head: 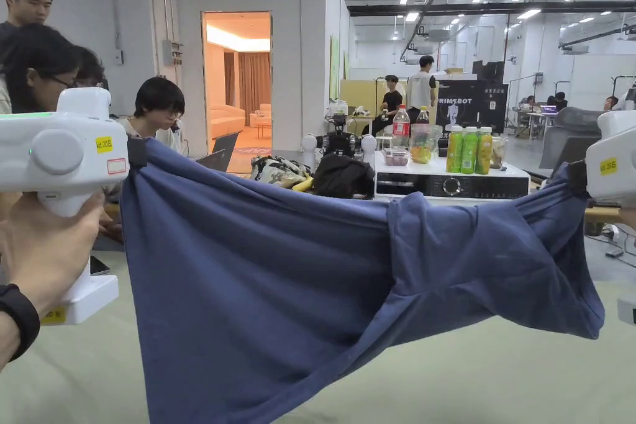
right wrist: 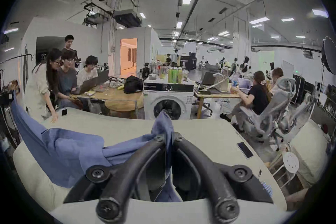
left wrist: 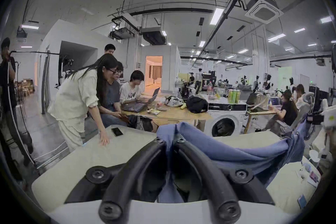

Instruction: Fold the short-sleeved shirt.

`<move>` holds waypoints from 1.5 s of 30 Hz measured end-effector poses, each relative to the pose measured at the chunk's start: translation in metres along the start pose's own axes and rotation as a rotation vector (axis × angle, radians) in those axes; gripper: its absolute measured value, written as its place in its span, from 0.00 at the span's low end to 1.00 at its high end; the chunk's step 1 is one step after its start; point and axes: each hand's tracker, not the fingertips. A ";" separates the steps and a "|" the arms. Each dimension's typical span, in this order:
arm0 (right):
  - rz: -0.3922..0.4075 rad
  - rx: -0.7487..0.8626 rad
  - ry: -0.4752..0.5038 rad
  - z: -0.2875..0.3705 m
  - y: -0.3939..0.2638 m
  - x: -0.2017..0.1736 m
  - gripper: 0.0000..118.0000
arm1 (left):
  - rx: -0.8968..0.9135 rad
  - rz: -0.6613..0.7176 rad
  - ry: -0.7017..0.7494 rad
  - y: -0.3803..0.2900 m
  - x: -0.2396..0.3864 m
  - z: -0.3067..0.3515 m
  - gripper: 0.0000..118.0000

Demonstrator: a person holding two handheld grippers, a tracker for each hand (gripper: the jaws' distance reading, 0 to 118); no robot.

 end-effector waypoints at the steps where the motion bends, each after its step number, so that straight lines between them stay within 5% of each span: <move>1: -0.001 -0.003 0.004 -0.004 -0.001 0.000 0.01 | 0.011 -0.004 0.001 -0.003 0.001 -0.002 0.00; 11: -0.013 -0.016 0.012 -0.015 -0.023 0.002 0.01 | -0.025 0.021 -0.016 -0.037 0.007 -0.007 0.00; 17: -0.062 -0.145 0.076 0.013 -0.145 0.018 0.01 | -0.259 0.025 -0.135 -0.155 0.002 0.034 0.00; 22: -0.246 -0.306 0.115 0.080 -0.295 0.046 0.01 | -0.406 0.179 -0.247 -0.272 -0.015 0.125 0.00; 26: -0.428 -0.268 0.074 0.155 -0.354 0.073 0.01 | -0.450 0.148 -0.236 -0.318 -0.036 0.205 0.00; 29: -0.520 -0.224 0.018 0.206 -0.382 0.079 0.01 | -0.472 0.267 -0.217 -0.334 -0.056 0.246 0.00; 33: -0.521 -0.247 -0.009 0.249 -0.409 0.078 0.01 | -0.492 0.376 -0.188 -0.351 -0.079 0.283 0.00; 40: -0.433 -0.319 -0.001 0.275 -0.441 0.068 0.01 | -0.528 0.323 -0.191 -0.372 -0.085 0.307 0.00; 41: -0.427 -0.323 0.001 0.276 -0.442 0.068 0.01 | -0.527 0.335 -0.185 -0.373 -0.086 0.307 0.04; 43: -0.388 -0.287 -0.002 0.279 -0.442 0.065 0.12 | -0.512 0.355 -0.171 -0.370 -0.089 0.305 0.27; 45: -0.373 -0.235 0.007 0.282 -0.433 0.066 0.49 | -0.470 0.380 -0.191 -0.369 -0.090 0.305 0.51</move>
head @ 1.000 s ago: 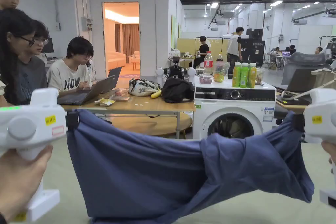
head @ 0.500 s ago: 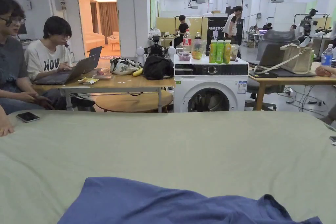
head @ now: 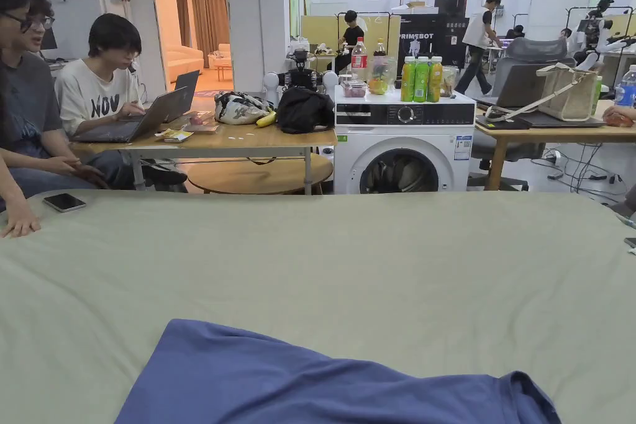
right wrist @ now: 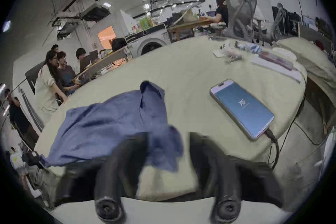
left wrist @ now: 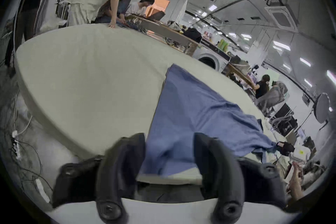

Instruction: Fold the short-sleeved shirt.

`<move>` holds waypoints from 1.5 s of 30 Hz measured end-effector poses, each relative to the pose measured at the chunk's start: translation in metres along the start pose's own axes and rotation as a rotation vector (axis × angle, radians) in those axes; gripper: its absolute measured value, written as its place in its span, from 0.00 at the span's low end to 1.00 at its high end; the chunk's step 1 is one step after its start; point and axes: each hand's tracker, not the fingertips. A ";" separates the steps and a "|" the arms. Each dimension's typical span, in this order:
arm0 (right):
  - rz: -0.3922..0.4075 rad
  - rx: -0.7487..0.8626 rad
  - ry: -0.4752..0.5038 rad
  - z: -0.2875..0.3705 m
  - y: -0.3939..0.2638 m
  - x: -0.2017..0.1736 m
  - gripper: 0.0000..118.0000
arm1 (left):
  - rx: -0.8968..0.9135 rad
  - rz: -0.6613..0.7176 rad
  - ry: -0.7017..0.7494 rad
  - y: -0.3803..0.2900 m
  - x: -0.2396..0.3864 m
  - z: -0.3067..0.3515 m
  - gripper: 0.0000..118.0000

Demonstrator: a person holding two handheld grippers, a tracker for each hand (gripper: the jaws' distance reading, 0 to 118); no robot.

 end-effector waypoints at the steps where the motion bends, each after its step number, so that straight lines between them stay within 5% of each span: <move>1: 0.000 0.022 0.029 0.003 0.005 -0.002 0.57 | 0.011 -0.013 -0.006 0.005 0.005 0.001 0.59; 2: 0.005 0.044 0.057 0.009 0.008 -0.003 0.58 | 0.026 -0.031 -0.011 0.010 0.012 0.001 0.67; 11: 0.156 0.100 0.212 0.010 0.033 -0.066 0.58 | 0.137 -0.404 -0.069 0.030 0.105 -0.008 0.67; 16: 0.267 0.066 0.217 0.003 0.026 -0.087 0.37 | 0.120 -0.399 -0.127 0.029 0.143 -0.014 0.65; 18: 0.285 0.060 0.203 0.001 0.022 -0.088 0.06 | 0.125 -0.429 -0.138 0.025 0.151 -0.014 0.42; 20: 0.294 0.036 0.206 -0.001 0.021 -0.089 0.00 | 0.119 -0.461 -0.149 0.022 0.158 -0.014 0.00; 36: 0.324 0.016 0.196 -0.023 0.027 -0.098 0.00 | 0.073 -0.434 -0.056 0.090 0.148 -0.096 0.00; 37: 0.322 0.011 0.197 -0.026 0.028 -0.097 0.00 | 0.046 -0.454 0.000 0.101 0.146 -0.115 0.04; 40: 0.321 -0.008 0.189 -0.035 0.030 -0.096 0.00 | -0.048 -0.414 0.029 0.135 0.131 -0.174 0.60; 45: 0.305 -0.050 0.171 -0.050 0.032 -0.084 0.00 | -0.180 -0.302 0.120 0.173 0.101 -0.273 0.63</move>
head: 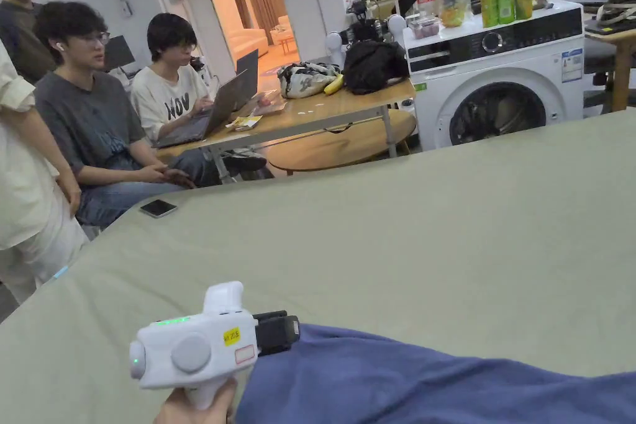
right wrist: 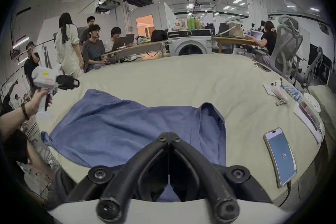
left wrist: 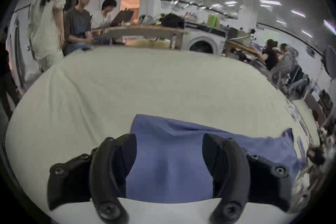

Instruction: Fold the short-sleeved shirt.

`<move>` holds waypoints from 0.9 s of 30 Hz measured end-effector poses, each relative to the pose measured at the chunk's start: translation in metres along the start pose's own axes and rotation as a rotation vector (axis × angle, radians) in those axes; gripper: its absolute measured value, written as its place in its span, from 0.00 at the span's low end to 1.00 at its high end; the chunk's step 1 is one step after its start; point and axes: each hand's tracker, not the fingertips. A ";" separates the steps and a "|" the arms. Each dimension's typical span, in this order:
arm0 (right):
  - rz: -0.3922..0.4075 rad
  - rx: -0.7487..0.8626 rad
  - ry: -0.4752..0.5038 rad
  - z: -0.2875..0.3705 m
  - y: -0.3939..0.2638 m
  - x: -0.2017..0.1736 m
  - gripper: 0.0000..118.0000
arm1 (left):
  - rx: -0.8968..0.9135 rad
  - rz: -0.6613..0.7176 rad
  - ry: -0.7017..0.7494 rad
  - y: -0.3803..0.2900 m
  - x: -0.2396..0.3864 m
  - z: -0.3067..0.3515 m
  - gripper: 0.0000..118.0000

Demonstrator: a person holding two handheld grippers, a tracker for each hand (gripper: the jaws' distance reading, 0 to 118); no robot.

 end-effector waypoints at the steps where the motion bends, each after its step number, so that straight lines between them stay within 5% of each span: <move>1: -0.004 -0.012 -0.004 -0.002 0.000 0.004 0.00 | -0.024 0.022 0.018 0.005 -0.006 -0.018 0.63; 8: -0.056 -0.061 -0.054 -0.010 -0.005 0.029 0.00 | -0.077 0.105 0.052 0.012 -0.028 -0.075 0.63; 9: -0.065 -0.067 -0.059 -0.011 -0.005 0.031 0.00 | -0.101 0.113 0.036 0.011 -0.028 -0.080 0.58; 10: -0.072 -0.071 -0.060 -0.011 -0.005 0.033 0.00 | -0.147 0.104 0.034 0.007 -0.028 -0.083 0.46; 11: -0.075 -0.075 -0.059 -0.011 -0.005 0.034 0.00 | -0.184 0.075 0.052 0.004 -0.026 -0.089 0.21; 12: -0.074 -0.079 -0.061 -0.011 -0.005 0.035 0.00 | -0.184 0.031 0.065 -0.002 -0.021 -0.092 0.13; 15: -0.067 -0.085 -0.075 -0.011 -0.003 0.035 0.00 | -0.172 0.037 0.042 -0.004 -0.014 -0.093 0.00; 19: -0.118 -0.050 -0.119 -0.015 0.012 0.039 0.00 | -0.212 0.007 0.078 0.004 -0.011 -0.100 0.00; 20: -0.151 -0.041 -0.128 -0.018 0.016 0.041 0.04 | -0.232 0.013 0.080 0.006 -0.012 -0.101 0.00; 23: -0.247 -0.079 -0.083 -0.043 0.032 0.055 0.62 | -0.265 0.022 0.076 0.009 -0.007 -0.097 0.00; 27: -0.279 -0.156 -0.085 -0.093 0.049 0.070 0.64 | -0.277 -0.010 0.088 0.007 0.002 -0.092 0.00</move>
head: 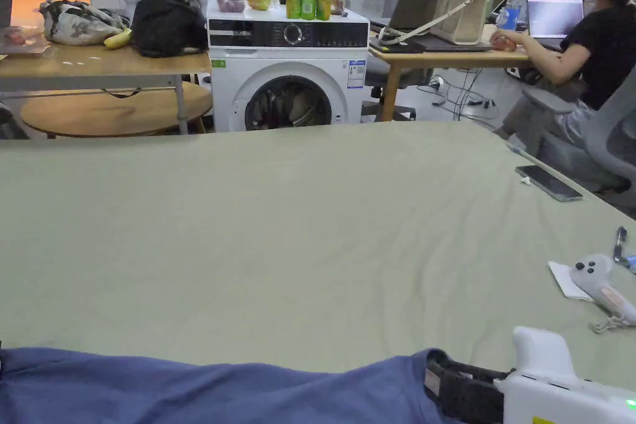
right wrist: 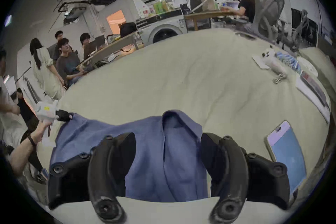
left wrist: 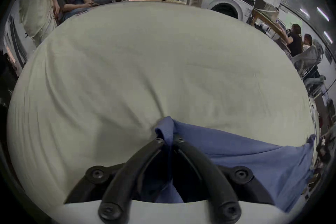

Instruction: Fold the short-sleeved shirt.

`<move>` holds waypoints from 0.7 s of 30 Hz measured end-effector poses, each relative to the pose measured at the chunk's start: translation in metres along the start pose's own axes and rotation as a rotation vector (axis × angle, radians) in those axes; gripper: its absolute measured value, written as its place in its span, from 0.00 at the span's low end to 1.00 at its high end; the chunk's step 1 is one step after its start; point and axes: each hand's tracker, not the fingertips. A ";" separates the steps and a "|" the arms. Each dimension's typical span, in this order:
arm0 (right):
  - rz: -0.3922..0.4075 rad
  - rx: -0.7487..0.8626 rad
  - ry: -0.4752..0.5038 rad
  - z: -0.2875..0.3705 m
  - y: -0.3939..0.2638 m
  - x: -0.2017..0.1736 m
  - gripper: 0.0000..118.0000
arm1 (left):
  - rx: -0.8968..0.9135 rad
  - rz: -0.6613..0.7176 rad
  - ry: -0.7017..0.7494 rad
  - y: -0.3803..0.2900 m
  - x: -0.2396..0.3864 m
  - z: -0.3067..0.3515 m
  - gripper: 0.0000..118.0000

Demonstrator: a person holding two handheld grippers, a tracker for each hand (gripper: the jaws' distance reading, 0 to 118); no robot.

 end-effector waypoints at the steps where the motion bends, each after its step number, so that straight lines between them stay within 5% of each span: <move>1: -0.006 -0.011 0.009 -0.011 0.005 0.000 0.64 | 0.000 -0.006 0.006 -0.001 0.002 0.001 0.00; 7: 0.034 -0.101 -0.044 -0.062 0.015 0.005 0.60 | 0.001 0.000 -0.005 -0.001 -0.002 0.002 0.00; 8: 0.032 -0.116 -0.044 -0.065 0.014 0.004 0.36 | 0.002 0.008 -0.011 -0.002 -0.003 0.003 0.00; 9: 0.042 -0.138 -0.044 -0.068 0.011 0.003 0.02 | 0.005 0.015 -0.015 -0.003 -0.003 0.004 0.00; 13: 0.103 -0.076 -0.061 -0.049 0.021 0.000 0.00 | 0.159 0.110 -0.060 -0.014 -0.009 0.028 0.00; 21: 0.163 0.139 0.044 0.060 0.055 -0.019 0.00 | 0.501 0.038 -0.113 -0.029 -0.029 0.184 0.00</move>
